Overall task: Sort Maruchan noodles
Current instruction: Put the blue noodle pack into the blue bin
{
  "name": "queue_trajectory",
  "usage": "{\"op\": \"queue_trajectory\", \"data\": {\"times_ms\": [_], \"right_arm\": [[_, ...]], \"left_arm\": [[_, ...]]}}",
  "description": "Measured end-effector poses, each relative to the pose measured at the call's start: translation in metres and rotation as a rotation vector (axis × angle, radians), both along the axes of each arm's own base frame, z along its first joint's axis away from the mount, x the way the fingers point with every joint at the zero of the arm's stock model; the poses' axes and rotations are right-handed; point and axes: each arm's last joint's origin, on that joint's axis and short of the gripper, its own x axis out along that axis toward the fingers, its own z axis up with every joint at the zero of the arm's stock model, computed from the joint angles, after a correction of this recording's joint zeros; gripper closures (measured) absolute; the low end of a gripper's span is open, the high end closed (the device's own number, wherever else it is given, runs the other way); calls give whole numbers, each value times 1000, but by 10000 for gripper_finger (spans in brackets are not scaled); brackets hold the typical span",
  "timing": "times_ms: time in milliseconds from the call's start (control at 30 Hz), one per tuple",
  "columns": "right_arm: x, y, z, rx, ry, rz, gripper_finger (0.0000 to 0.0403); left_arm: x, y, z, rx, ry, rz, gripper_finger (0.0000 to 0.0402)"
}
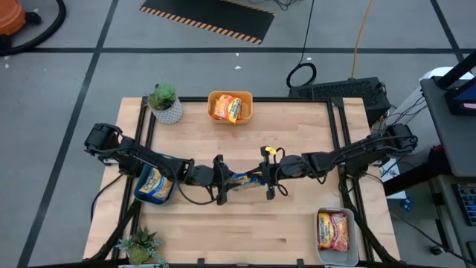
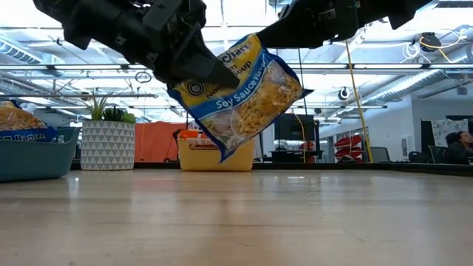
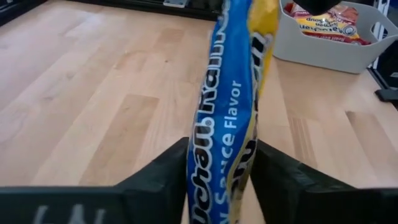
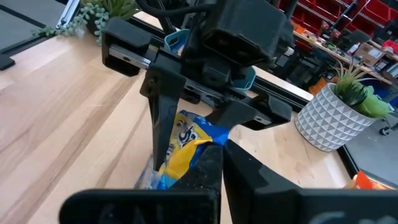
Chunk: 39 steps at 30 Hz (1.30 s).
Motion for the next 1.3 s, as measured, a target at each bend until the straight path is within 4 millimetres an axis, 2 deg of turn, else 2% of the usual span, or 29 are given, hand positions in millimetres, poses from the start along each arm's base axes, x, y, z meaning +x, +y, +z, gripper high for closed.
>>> {"op": "queue_trajectory", "data": {"times_ms": [233, 433, 567, 700, 767, 867, 967, 1133, 1300], "right_arm": [[0, 0, 0, 0, 0, 0, 403], [-3, -1, 3, -8, 2, 1, 391], [-15, -3, 19, 13, -8, -6, 362], [-36, -6, 39, 63, -16, -47, 330], [-48, -7, 48, 82, -21, -74, 317], [-67, -8, 60, 103, -14, -93, 304], [-83, -10, 67, 141, -5, -99, 298], [-101, -12, 70, 222, 44, -123, 296], [-109, -11, 68, 285, 91, -137, 296]], "left_arm": [[0, 0, 0, 2, 0, -2, 306], [0, 0, 0, 1, 1, -2, 312], [-1, 0, 0, -5, 14, -7, 313], [-9, 0, 11, -22, 25, -4, 314], [-19, 3, 19, -38, 71, 10, 314], [-37, 10, 39, -160, 97, 88, 314], [-62, 18, 57, -238, 144, 166, 314], [-104, 29, 80, -375, 184, 276, 314], [-147, 36, 96, -532, 215, 357, 314]]}}
